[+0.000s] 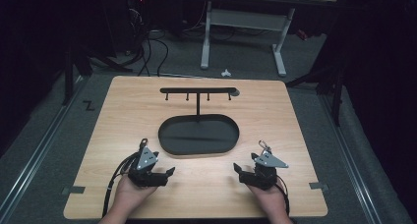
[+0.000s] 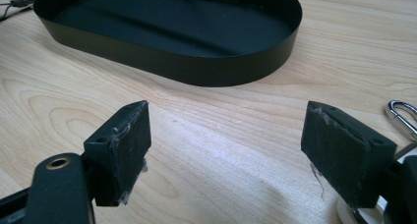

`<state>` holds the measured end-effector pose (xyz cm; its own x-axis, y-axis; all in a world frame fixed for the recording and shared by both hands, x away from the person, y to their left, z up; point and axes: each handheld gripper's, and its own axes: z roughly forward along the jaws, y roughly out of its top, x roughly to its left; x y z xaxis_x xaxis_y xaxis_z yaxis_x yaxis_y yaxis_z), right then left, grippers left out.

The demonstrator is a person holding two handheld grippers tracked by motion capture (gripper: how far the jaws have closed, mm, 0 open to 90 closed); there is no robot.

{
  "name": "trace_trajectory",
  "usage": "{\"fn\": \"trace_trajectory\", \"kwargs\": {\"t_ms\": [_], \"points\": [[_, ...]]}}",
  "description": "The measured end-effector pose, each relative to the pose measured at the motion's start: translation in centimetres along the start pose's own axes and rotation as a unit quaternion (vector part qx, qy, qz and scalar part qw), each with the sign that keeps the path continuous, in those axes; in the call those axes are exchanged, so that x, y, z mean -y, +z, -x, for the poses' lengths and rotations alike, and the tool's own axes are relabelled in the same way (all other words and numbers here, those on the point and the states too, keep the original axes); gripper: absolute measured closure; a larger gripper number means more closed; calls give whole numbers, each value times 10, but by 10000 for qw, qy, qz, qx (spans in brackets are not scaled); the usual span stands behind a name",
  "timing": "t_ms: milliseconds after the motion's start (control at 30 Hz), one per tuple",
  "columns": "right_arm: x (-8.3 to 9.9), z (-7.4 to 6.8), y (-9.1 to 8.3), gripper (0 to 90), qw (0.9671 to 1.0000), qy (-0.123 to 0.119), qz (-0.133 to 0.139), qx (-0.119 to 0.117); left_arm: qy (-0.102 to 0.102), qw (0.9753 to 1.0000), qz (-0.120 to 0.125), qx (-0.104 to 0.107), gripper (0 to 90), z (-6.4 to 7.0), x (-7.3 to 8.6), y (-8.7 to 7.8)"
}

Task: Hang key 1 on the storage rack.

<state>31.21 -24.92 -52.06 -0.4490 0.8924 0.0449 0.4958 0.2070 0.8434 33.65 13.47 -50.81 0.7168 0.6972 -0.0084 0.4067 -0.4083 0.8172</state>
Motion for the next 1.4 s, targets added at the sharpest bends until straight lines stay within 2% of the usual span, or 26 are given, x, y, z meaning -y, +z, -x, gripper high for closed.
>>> {"fn": "trace_trajectory", "kwargs": {"t_ms": [367,600,833,1100,1233,1267,1300,1333,1367,1400], "points": [[-3,0,-7,192,9999,83,106,-57,-78,10000,-31,50,211,-1,2,3],[-3,0,-7,198,9999,67,113,-34,-88,10000,-41,-11,217,-3,3,3],[-2,0,-7,202,9999,49,95,-41,-39,9999,-15,-104,306,-5,7,3],[-1,3,-11,202,9999,113,87,-36,-40,9999,-37,-103,324,-1,4,8],[-6,4,-15,202,9999,-57,155,-13,-137,9995,-100,-260,323,3,-2,10],[-7,5,-16,202,9998,-54,171,-35,-79,9987,-309,-404,327,6,-5,12],[-8,5,-16,203,9999,-56,134,-40,-79,9987,-309,-404,331,6,-5,12],[-8,5,-16,203,9999,-56,134,-40,-76,9978,-426,-508,331,7,-6,13],[-10,6,-12,213,9999,15,67,-119,-267,9962,-556,-618,331,8,-7,11],[-10,6,-12,213,9999,15,67,-119,-267,9962,-556,-618,329,8,-7,11]]}}
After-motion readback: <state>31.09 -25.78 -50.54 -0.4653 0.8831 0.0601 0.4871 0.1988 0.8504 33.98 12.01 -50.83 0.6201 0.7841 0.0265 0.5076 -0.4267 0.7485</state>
